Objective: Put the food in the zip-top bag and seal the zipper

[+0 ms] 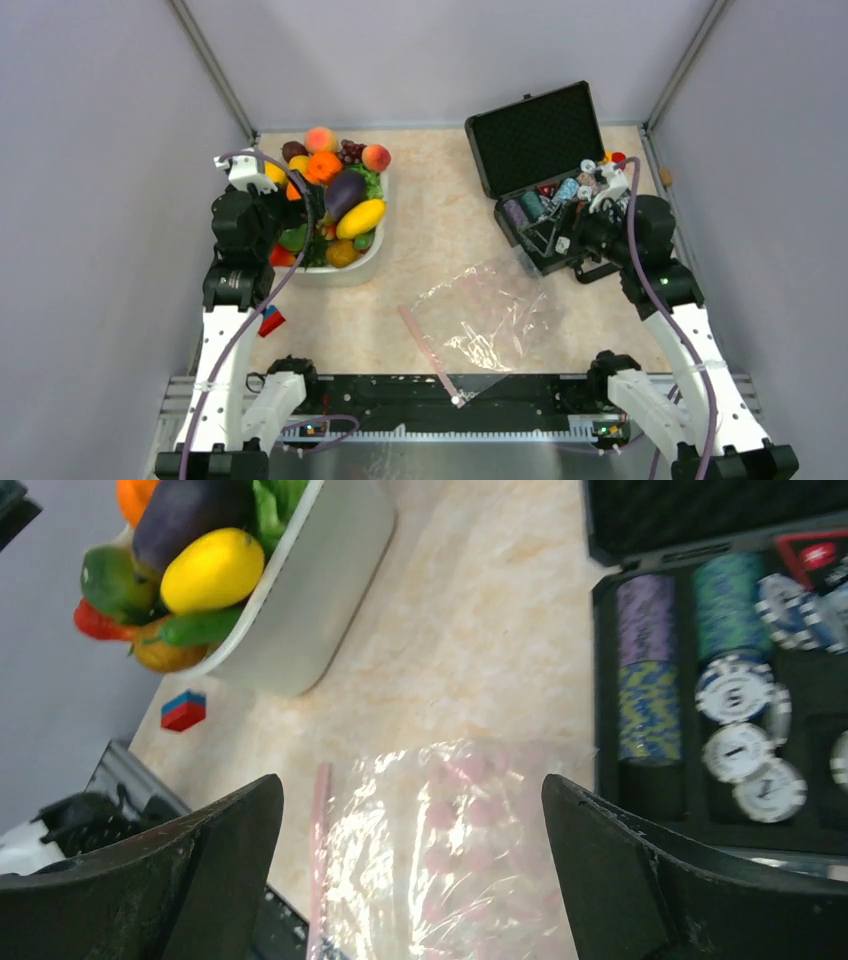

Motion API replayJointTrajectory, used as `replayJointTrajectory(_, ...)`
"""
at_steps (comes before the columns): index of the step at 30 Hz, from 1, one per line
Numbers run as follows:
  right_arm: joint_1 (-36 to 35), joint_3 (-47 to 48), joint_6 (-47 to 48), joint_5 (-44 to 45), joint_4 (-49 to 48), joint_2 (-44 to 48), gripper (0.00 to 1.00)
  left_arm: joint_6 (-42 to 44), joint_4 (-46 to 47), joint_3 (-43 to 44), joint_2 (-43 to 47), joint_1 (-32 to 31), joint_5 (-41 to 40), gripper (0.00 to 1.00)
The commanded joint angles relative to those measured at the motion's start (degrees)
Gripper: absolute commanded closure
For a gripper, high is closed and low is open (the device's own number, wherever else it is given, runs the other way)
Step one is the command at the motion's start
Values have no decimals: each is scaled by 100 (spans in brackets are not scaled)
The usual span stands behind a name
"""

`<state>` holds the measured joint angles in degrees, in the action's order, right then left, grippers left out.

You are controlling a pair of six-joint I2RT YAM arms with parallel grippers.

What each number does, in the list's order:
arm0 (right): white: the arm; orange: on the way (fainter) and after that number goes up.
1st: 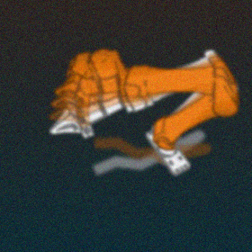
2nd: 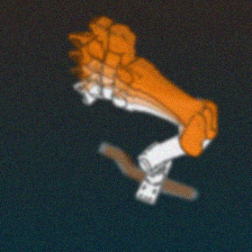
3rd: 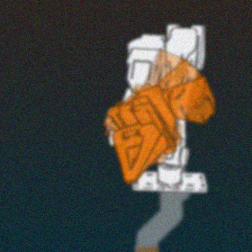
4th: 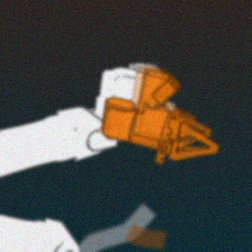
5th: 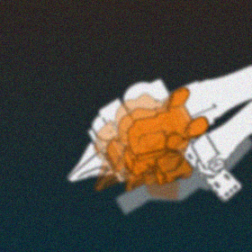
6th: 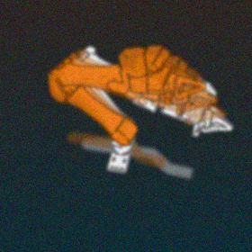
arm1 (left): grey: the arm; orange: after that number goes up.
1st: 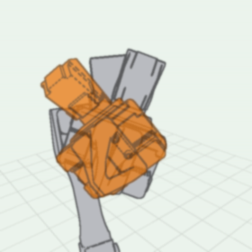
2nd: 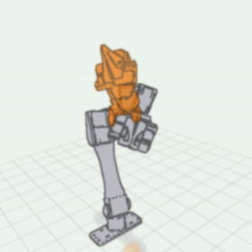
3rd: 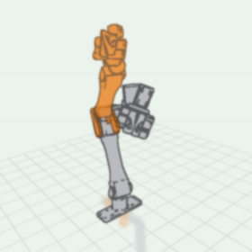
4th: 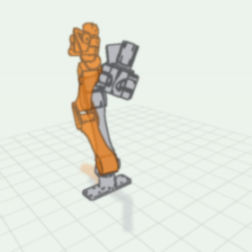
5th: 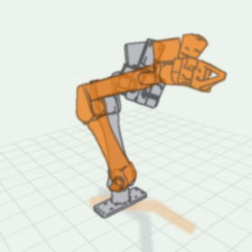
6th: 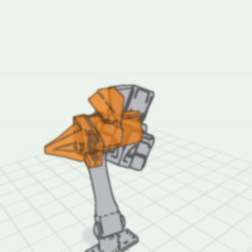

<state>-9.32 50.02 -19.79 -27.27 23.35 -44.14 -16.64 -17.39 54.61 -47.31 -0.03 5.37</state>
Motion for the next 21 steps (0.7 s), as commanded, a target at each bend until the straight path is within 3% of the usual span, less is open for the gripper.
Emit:
replayJointTrajectory(1,-483,43,-17,-356,-182,66,1,-211,692,-91,123,30,94,1)
replayJointTrajectory(6,-1609,228,296,558,43,-154,1,-284,871,-270,197,30,241,1)
replayJointTrajectory(15,-5071,531,539,3744,-49,-1593,1,-364,934,-475,453,30,49,1)
replayJointTrajectory(18,-5463,373,251,3961,-430,-2015,7,-354,854,-515,634,30,-9,1)
replayJointTrajectory(21,-5551,-77,-260,3858,-1032,-2137,18,-1209,-13,-394,857,29,-1275,1)
